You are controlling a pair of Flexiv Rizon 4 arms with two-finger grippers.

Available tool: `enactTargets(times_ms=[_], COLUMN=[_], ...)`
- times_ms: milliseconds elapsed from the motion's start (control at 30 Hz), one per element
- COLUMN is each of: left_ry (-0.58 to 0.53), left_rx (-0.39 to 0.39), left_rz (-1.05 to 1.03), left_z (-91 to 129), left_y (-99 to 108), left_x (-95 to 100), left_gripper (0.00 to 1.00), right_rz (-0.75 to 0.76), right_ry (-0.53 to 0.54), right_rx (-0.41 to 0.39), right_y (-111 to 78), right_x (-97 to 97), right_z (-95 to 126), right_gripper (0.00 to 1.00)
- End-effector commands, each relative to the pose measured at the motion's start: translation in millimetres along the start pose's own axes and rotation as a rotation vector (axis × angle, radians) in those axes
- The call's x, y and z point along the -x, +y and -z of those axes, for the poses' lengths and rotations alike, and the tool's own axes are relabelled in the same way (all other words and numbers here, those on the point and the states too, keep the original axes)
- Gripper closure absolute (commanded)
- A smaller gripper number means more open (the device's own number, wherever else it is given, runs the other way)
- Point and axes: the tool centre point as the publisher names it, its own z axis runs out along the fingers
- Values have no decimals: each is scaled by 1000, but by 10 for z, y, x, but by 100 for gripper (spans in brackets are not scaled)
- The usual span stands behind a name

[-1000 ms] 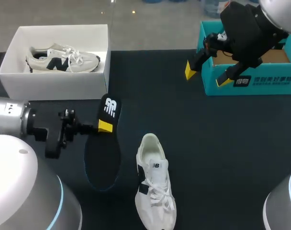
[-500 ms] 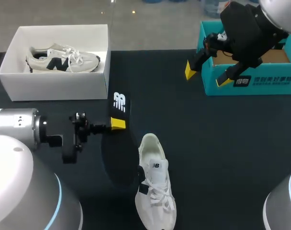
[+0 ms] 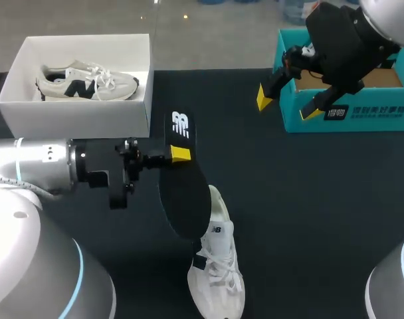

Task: Take the shoe out of the shoebox, open the shoe tongue, remove and reinsert the insole, then place the shoe into the shoebox

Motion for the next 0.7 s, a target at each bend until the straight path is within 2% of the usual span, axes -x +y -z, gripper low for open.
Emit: enactTargets(times_ms=[33, 700], left_ry=[-2, -13], left_rx=[-16, -15], left_rz=[-7, 8], left_z=[-100, -102], left_y=[115, 114], left_x=[-42, -44], left_gripper=[100, 100], right_rz=[-1, -1], right_ry=[-2, -2], right_rx=[-4, -4], right_y=[20, 20], right_x=[-11, -11], right_z=[-12, -12], right_gripper=[0, 0])
